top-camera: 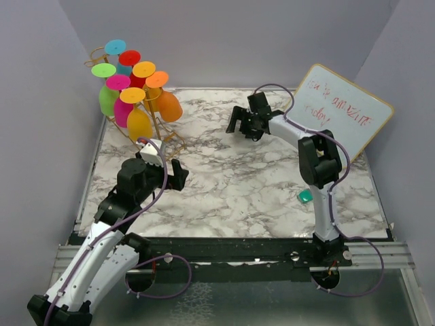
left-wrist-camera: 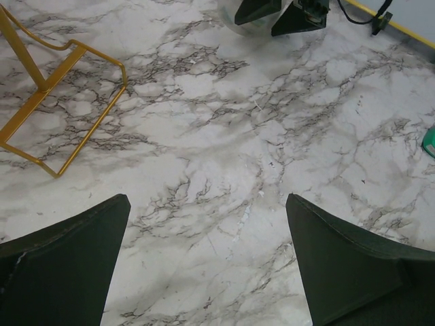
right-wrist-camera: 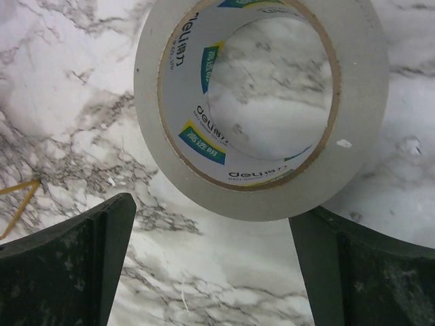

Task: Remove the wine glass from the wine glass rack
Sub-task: Move the distractor to the center of the board.

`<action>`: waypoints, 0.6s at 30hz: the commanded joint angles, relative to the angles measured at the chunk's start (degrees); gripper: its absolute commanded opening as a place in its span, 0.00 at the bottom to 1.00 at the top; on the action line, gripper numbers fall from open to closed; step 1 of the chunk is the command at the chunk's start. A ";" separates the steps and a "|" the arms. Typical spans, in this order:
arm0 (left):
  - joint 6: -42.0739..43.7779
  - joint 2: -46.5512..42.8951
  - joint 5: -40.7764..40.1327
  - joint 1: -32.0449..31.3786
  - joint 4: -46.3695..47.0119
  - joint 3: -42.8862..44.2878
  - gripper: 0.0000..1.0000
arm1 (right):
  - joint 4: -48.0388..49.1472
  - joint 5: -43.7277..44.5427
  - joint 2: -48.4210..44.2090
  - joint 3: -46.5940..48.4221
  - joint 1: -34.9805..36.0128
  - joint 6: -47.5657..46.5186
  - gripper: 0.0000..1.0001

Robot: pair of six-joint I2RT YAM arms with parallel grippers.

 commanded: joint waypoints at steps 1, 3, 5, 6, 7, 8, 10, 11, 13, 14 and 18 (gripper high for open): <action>0.60 -0.68 -1.80 -0.12 -1.44 2.34 0.99 | -3.96 -4.45 4.10 7.36 -0.01 -2.58 1.00; 0.69 -0.60 -2.00 -0.12 -1.49 2.66 0.99 | -6.40 -4.56 3.62 8.68 0.07 -4.14 1.00; 0.67 -0.51 -2.02 -0.12 -1.49 2.83 0.99 | -7.62 -3.73 1.05 7.30 0.03 -5.90 1.00; 0.60 -0.36 -2.08 -0.12 -1.49 2.87 0.99 | -7.16 -2.79 -1.05 5.12 0.07 -6.12 1.00; 0.52 -0.21 -2.10 -0.12 -1.49 2.85 0.99 | -7.06 -1.61 -3.22 2.87 0.03 -6.22 1.00; 0.45 0.03 -2.21 -0.12 -1.42 2.95 0.99 | -7.27 -0.60 -5.37 0.31 0.04 -6.21 1.00; 0.36 0.70 -2.19 -0.12 -1.17 2.93 0.99 | -7.14 0.08 -10.03 -5.26 0.02 -5.82 1.00; 0.28 1.16 -2.05 -0.12 -0.89 3.03 0.99 | -6.73 -0.14 -13.46 -8.70 0.05 -5.64 1.00; 0.40 2.11 -1.60 -0.12 -0.33 3.25 0.99 | -5.53 -1.02 -18.77 -16.40 0.07 -4.94 1.00; 0.42 2.60 -1.32 -0.12 -0.15 3.43 0.99 | -5.41 -0.81 -21.63 -20.29 0.03 -4.32 1.00; 0.30 4.12 -0.46 -0.12 0.61 3.71 0.99 | -6.65 3.43 -31.92 -33.96 0.06 -0.52 1.00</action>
